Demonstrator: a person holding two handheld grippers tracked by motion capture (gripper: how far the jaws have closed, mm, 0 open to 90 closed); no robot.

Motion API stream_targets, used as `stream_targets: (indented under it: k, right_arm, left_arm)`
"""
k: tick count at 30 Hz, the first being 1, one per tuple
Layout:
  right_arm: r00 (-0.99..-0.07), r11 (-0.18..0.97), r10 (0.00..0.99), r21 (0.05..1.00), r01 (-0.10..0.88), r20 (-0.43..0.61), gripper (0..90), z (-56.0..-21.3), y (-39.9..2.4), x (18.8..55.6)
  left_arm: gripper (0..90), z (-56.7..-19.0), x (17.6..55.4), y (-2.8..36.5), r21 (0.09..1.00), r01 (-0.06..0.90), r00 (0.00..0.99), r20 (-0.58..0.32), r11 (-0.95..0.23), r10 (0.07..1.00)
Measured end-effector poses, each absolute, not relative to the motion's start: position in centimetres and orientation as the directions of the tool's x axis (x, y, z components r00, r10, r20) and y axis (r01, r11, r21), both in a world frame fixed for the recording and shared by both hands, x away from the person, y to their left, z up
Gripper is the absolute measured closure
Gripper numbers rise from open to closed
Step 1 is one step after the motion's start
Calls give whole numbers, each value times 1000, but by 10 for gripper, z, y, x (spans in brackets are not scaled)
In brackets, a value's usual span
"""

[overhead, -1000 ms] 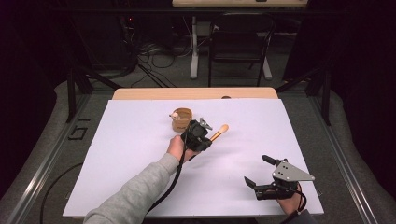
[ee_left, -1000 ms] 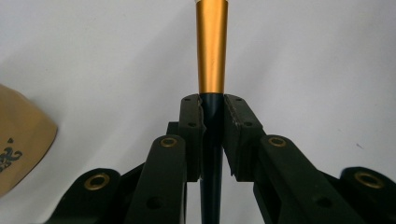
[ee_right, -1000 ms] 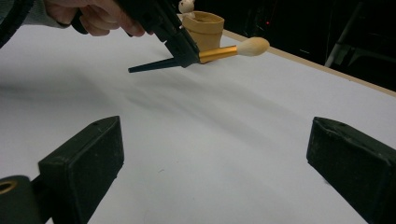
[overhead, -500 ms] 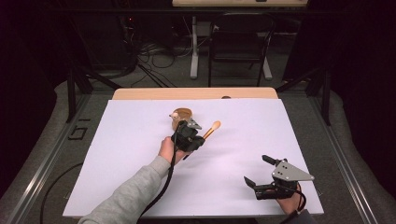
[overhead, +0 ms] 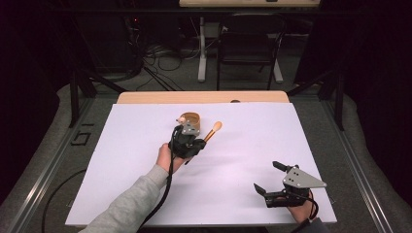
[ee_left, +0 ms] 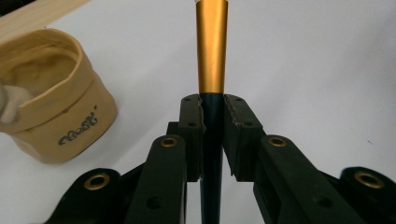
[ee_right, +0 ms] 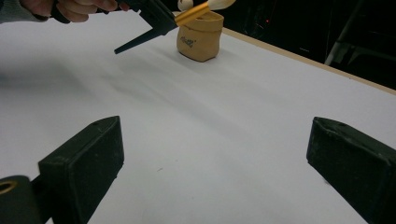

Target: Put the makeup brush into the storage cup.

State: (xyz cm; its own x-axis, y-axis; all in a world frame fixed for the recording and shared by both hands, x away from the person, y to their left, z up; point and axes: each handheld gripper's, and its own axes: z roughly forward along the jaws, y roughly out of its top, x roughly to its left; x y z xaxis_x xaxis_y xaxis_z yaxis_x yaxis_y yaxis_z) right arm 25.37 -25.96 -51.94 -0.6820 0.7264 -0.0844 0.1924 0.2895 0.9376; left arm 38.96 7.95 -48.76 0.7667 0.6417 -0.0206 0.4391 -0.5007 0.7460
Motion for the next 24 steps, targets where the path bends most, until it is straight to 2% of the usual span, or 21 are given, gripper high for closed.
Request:
stream_targets:
  k: [24]
  right_arm:
    - [-677,292,731,936,196,-86,35,-520,-259,254]
  left_arm:
    - [786,-488,384,125,828,423,709,-49,-368,703]
